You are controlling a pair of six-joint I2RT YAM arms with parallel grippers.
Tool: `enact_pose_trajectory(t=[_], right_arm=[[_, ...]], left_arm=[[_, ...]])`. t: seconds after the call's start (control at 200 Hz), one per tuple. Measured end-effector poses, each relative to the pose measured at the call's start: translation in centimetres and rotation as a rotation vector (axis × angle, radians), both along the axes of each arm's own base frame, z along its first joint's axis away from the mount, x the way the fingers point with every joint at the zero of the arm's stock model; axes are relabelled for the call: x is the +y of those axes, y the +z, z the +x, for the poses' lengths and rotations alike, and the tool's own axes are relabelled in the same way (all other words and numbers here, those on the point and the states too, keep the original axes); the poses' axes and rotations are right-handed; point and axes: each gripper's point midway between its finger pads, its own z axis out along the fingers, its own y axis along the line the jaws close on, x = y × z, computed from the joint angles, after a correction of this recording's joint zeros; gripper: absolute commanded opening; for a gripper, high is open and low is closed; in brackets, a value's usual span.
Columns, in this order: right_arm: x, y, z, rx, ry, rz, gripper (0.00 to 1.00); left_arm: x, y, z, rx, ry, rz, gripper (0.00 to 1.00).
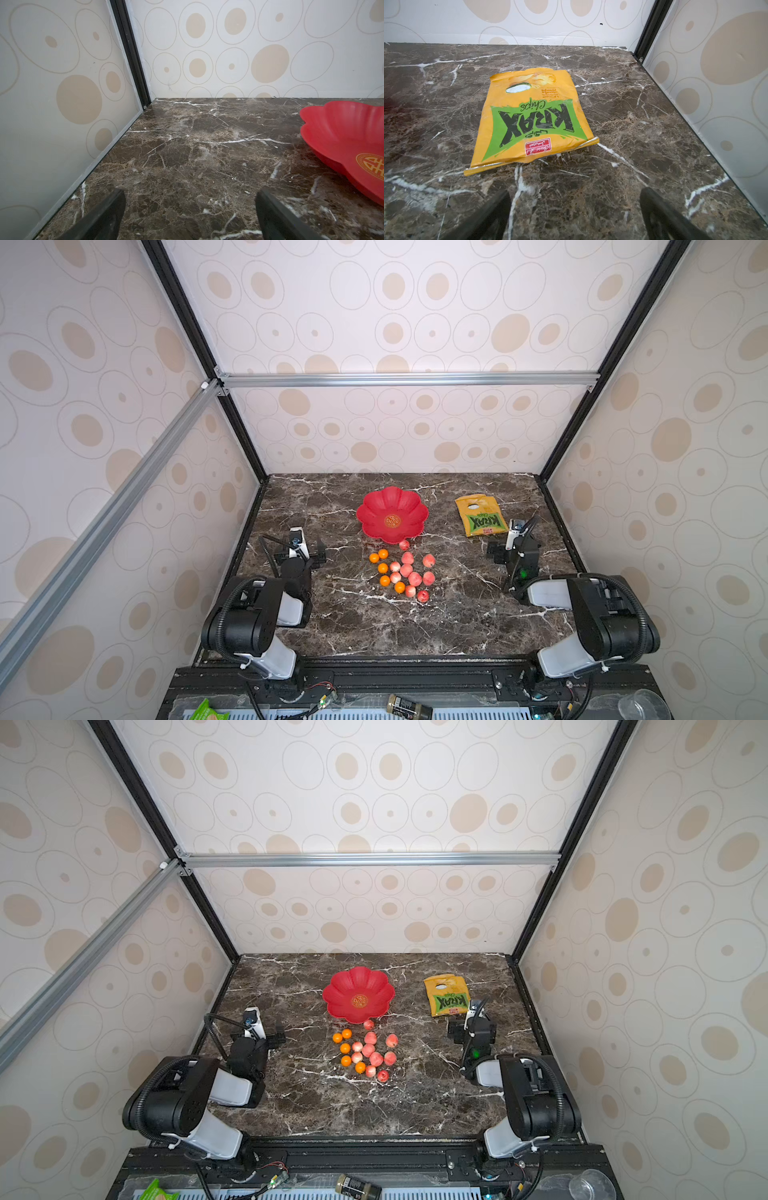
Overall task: Arrange fruit in a fruit bowl
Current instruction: Pick up the fruit from the center of the table.
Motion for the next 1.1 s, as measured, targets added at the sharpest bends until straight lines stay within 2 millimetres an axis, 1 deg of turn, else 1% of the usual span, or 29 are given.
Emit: enact_pose_trajectory(t=[0.93, 1.015, 1.055, 1.1], right_arm=[[0.0, 0.0, -0.1, -0.002, 0.000, 0.000, 1.00], [0.0, 0.0, -0.3, -0.003, 0.001, 0.000, 1.00], [-0.1, 0.1, -0.5, -0.005, -0.001, 0.000, 1.00], [-0.1, 0.5, -0.8, -0.008, -0.005, 0.000, 1.00]], left_arm=[[0.0, 0.0, 0.0, -0.001, 0.001, 0.001, 0.98], [-0.3, 0.3, -0.6, -0.009, 0.010, 0.008, 0.98], [-0.3, 0.7, -1.1, -0.020, 0.019, 0.014, 0.98], [-0.5, 1.6, -1.6, -0.044, 0.030, 0.022, 0.98]])
